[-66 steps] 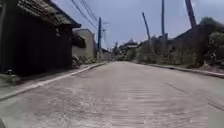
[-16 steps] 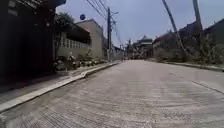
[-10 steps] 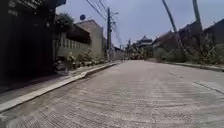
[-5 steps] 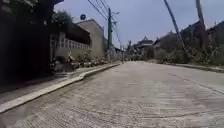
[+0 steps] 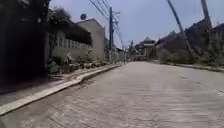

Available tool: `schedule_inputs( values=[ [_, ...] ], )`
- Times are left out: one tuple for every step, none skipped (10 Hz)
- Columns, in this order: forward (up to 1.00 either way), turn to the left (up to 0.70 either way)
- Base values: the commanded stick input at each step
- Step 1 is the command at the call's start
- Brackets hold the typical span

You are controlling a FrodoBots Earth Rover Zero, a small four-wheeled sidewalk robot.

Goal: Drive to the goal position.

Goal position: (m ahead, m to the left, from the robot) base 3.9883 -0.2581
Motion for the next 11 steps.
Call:
schedule_inputs(
  values=[
    [1.0,-0.4],
    [1.0,-0.4],
    [1.0,-0.4],
    [1.0,-0.4],
    [1.0,-0.4],
    [1.0,-0.4],
    [1.0,-0.4],
    [1.0,-0.4],
    [1.0,-0.4],
    [1.0,-0.4],
    [1.0,-0.4]
  ],
)
